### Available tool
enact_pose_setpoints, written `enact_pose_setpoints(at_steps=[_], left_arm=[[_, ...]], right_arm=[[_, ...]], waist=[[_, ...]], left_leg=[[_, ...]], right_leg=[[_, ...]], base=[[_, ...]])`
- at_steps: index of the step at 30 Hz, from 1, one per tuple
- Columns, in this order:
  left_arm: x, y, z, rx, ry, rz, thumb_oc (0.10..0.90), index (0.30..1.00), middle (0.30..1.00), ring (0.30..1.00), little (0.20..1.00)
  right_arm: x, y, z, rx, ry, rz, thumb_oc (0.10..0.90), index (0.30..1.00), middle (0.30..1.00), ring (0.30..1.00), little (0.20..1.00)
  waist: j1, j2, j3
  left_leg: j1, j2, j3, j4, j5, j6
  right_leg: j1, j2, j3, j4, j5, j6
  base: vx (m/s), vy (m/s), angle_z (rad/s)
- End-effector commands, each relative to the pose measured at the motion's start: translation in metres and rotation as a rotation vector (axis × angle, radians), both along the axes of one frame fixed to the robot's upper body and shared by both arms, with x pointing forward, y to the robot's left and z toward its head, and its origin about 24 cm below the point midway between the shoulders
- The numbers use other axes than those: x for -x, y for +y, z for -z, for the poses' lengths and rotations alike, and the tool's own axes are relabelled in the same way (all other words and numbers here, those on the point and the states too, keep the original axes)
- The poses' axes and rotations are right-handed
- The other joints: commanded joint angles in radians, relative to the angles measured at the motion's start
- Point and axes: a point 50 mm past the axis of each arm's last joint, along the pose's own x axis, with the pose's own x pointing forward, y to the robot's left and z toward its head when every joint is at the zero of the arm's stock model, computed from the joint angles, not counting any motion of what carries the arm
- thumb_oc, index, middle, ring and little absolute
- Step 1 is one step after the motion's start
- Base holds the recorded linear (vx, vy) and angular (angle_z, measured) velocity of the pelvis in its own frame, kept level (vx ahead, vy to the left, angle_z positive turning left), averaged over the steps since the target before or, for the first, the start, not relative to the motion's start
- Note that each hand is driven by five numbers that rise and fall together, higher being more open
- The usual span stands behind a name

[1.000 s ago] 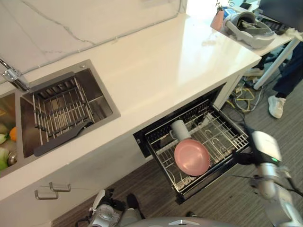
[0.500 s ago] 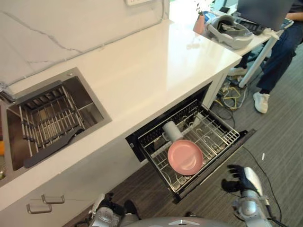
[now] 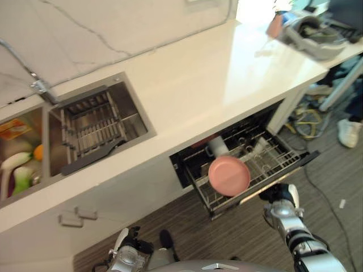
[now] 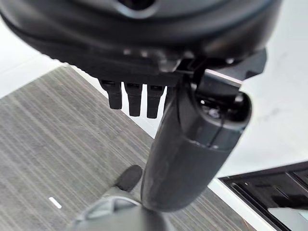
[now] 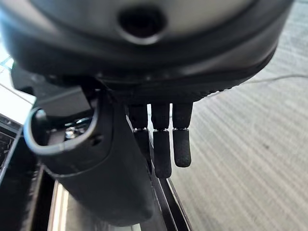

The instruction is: Place the dishes in the dishwasher.

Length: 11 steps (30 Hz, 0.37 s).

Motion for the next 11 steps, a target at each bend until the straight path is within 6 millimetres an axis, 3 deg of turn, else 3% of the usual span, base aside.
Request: enact_pose_setpoints(at_steps=[1,2,3,4,5,9,10,11], left_arm=[[-0.003,0.021,-0.005,-0.079,-0.007,0.009,0.800,0.900,0.900,0.900,0.900],[-0.002,0.020,-0.005,-0.066,-0.015,-0.008,0.800,0.900,0.900,0.900,0.900],[-0.003,0.019,-0.005,-0.052,-0.021,-0.011,0.800,0.900,0.900,0.900,0.900],[0.001,0.018,-0.003,-0.046,-0.004,-0.013,0.800,0.900,0.900,0.900,0.900],[0.000,0.014,-0.002,-0.035,-0.005,-0.007,0.800,0.900,0.900,0.900,0.900],[0.005,0.011,0.000,0.003,0.017,-0.030,0.800,0.900,0.900,0.900,0.900],[0.011,0.010,0.003,0.024,0.046,-0.068,0.800,0.900,0.900,0.900,0.900],[0.010,0.008,0.004,0.037,0.055,-0.084,0.800,0.900,0.900,0.900,0.900]], right_arm=[[-0.106,0.059,-0.109,-0.211,-0.576,-0.125,0.400,0.300,0.300,0.300,0.300],[-0.112,0.059,-0.119,-0.231,-0.610,-0.125,0.400,0.300,0.300,0.300,0.300],[-0.114,0.056,-0.122,-0.225,-0.615,-0.128,0.511,0.467,0.467,0.467,0.467],[-0.120,0.057,-0.139,-0.161,-0.670,-0.184,0.577,0.566,0.566,0.566,0.566],[-0.117,0.054,-0.136,-0.122,-0.664,-0.179,0.800,0.900,0.900,0.900,0.900],[-0.101,0.047,-0.110,-0.032,-0.549,-0.237,0.800,0.900,0.900,0.900,0.900],[-0.086,0.042,-0.086,-0.006,-0.451,-0.245,0.800,0.900,0.900,0.900,0.900],[-0.047,0.035,-0.035,0.003,-0.243,-0.238,0.800,0.900,0.900,0.900,0.900]], waist=[[0.090,-0.026,0.052],[0.103,-0.018,0.051],[0.109,-0.013,0.049],[0.122,-0.008,0.046],[0.127,-0.004,0.044],[0.128,-0.010,0.037],[0.118,-0.025,0.030],[0.099,-0.046,0.022]], left_leg=[[0.012,-0.001,-0.053,0.018,-0.059,-0.067],[0.000,-0.003,-0.066,0.017,-0.054,-0.069],[-0.005,-0.005,-0.073,0.016,-0.052,-0.071],[-0.012,-0.007,-0.082,0.015,-0.049,-0.073],[-0.015,-0.008,-0.092,0.015,-0.047,-0.073],[-0.012,-0.008,-0.119,0.014,-0.049,-0.072],[-0.005,-0.009,-0.127,0.015,-0.056,-0.068],[0.008,-0.010,-0.131,0.015,-0.066,-0.064]], right_leg=[[-0.013,-0.068,0.012,0.016,-0.041,0.035],[-0.014,-0.069,0.003,0.016,-0.042,0.035],[-0.013,-0.070,-0.002,0.016,-0.044,0.034],[-0.010,-0.072,-0.012,0.016,-0.048,0.034],[-0.002,-0.072,-0.022,0.016,-0.051,0.033],[0.031,-0.070,-0.052,0.016,-0.057,0.030],[0.045,-0.068,-0.063,0.016,-0.056,0.028],[0.057,-0.066,-0.068,0.016,-0.054,0.027]], base=[[-0.01,0.002,0.28],[-0.01,0.001,0.24],[0.02,0.003,0.18],[0.04,-0.001,0.34],[0.03,-0.001,0.57],[0.03,-0.037,0.67],[0.05,-0.046,0.71],[0.05,-0.040,0.59]])
